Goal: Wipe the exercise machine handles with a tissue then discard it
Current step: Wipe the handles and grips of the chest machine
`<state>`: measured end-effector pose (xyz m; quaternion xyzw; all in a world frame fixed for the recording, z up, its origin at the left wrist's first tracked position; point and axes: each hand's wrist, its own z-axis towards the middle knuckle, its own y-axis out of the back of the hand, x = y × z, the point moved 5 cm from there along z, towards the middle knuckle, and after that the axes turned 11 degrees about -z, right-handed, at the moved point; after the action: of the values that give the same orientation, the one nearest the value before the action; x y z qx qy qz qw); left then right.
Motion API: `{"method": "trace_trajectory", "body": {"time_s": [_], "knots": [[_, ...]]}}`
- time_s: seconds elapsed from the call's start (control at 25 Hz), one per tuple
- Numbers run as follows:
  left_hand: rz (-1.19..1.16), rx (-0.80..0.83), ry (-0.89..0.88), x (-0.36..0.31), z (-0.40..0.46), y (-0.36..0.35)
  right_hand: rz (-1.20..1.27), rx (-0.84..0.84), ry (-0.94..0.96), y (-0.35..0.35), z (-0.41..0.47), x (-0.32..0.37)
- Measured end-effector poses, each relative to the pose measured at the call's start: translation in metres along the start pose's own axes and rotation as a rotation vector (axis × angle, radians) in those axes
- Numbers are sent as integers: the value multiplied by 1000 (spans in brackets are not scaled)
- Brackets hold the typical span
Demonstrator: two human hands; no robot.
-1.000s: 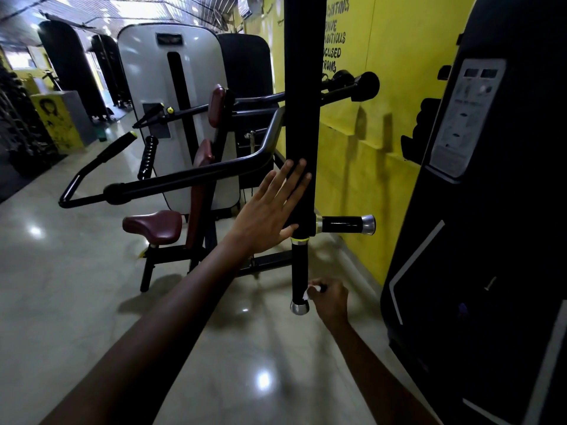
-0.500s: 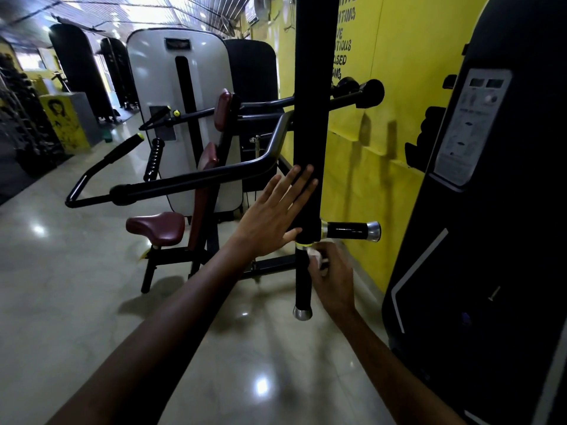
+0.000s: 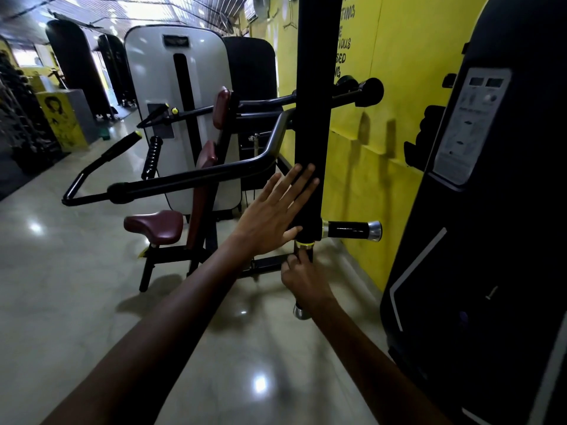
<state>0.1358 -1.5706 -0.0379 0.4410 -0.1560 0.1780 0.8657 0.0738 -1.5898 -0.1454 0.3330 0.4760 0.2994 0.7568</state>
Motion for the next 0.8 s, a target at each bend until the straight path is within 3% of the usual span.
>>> {"method": "trace_trajectory", "body": {"time_s": [0.08, 0.24, 0.36, 0.56, 0.8], "knots": [[-6, -1, -6, 0, 1, -1, -54, 139, 57, -6, -7, 10], [7, -13, -9, 1, 0, 0, -204, 238, 264, -29, -25, 35], [13, -13, -15, 1, 0, 1, -175, 314, 198, -37, -35, 43], [33, -27, -19, 2, -1, 2, -98, 169, 155, -22, -38, 36], [83, -52, -36, 4, -1, 2, 12, -14, -7, 19, -4, -19]]}}
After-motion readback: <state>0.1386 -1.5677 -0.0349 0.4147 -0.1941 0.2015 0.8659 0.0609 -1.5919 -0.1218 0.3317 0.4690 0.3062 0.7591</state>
